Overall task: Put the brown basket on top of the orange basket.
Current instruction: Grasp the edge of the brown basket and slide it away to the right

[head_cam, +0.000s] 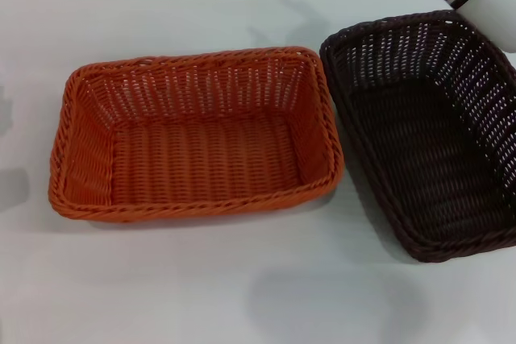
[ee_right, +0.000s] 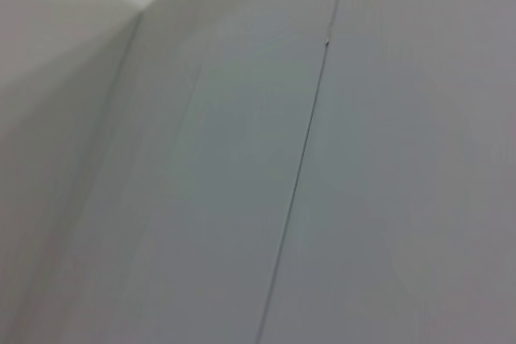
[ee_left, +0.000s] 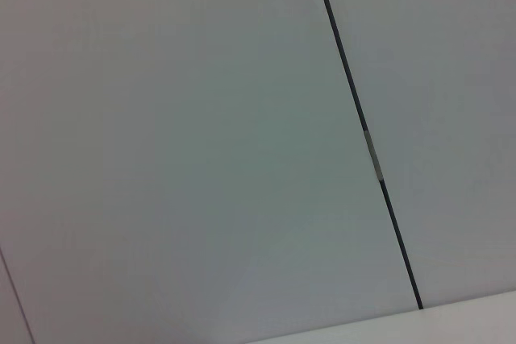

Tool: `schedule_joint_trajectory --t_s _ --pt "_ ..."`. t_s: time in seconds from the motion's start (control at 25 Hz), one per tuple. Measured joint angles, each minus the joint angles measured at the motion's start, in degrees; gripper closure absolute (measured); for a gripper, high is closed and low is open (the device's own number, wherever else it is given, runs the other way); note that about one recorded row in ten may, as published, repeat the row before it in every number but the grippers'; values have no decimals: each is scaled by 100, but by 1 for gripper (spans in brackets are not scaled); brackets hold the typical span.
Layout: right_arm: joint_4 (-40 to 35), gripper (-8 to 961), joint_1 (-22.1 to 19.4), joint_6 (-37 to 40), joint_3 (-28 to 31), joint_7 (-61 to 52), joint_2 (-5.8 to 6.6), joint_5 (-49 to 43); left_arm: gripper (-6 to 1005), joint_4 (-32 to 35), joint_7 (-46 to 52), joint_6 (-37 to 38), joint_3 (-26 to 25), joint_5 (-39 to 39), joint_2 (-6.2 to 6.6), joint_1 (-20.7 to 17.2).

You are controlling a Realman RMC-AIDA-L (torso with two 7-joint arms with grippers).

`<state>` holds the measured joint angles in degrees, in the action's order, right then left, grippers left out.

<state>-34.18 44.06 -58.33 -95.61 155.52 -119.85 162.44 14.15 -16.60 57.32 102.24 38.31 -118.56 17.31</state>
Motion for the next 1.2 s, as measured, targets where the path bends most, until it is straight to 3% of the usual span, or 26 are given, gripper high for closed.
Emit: schedule_joint_trajectory --t_s 0.08,0.44,0.6,0.76,1.08,1.2 --pt "0 132 -18 70 -35 551 -1 13 333 0 0 -2 3 0 -4 -2" --pt "-4 132 -56 217 -68 949 -2 -47 333 0 0 -9 18 2 -20 -39" --pt "247 133 -70 -328 -41 959 -6 76 333 0 0 -44 11 2 -19 -32" --pt "133 133 -151 -276 -110 940 -3 84 333 0 -1 -106 -2 1 -12 -11" --pt "-218 133 -396 -517 327 1004 5 -1910 334 0 -1 -142 -3 -5 0 8" --pt "-314 133 -438 -511 359 1006 1 -2096 334 0 -1 -156 -3 -5 0 8"
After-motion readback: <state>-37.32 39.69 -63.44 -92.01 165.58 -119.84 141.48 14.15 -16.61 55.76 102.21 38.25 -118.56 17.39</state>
